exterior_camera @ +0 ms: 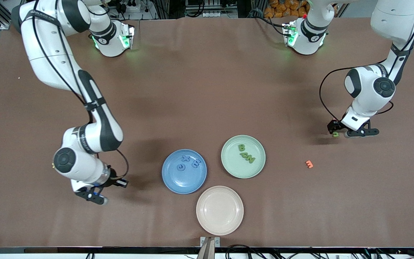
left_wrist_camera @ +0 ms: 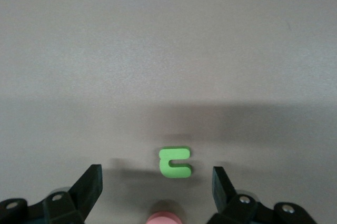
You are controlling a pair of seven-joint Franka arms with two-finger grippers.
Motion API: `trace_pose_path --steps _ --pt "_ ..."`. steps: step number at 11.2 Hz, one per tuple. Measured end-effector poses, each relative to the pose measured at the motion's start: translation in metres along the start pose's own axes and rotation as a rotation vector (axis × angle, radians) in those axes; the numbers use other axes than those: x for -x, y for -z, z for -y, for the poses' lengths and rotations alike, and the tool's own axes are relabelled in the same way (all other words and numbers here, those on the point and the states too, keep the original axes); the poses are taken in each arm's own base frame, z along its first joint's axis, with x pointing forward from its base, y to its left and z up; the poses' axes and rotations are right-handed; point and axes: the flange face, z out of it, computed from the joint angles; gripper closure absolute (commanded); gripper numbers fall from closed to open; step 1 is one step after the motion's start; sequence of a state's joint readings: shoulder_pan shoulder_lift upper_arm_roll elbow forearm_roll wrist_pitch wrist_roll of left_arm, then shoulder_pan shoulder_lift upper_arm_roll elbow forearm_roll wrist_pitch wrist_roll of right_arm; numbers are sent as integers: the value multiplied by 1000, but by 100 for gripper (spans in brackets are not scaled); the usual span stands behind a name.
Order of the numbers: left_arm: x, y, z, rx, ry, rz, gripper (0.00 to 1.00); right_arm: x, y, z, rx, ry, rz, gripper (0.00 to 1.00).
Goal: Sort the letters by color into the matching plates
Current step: 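Drop the a in the blue plate while the left gripper lowers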
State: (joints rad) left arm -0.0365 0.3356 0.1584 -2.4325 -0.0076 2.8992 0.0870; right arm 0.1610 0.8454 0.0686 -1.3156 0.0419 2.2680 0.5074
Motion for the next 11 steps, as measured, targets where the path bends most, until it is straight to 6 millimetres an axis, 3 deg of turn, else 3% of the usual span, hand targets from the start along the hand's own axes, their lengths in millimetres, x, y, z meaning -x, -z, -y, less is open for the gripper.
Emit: trace_pose_path --steps 4,5,8,9,10,11 --pt "0 -3 -8 6 -14 4 15 53 8 92 -49 37 7 97" --pt "0 -3 -8 6 -14 4 21 63 11 107 -58 49 6 96" --pt "-1 -3 -8 6 -29 3 23 93 13 145 -75 100 3 91" --pt "-2 -3 -8 6 -30 3 23 100 11 153 -84 111 -4 79" --pt "-2 -3 -8 6 -31 2 24 105 9 159 -90 120 -9 1" --pt "-2 -3 -8 5 -32 2 27 110 5 164 -91 123 -7 0"
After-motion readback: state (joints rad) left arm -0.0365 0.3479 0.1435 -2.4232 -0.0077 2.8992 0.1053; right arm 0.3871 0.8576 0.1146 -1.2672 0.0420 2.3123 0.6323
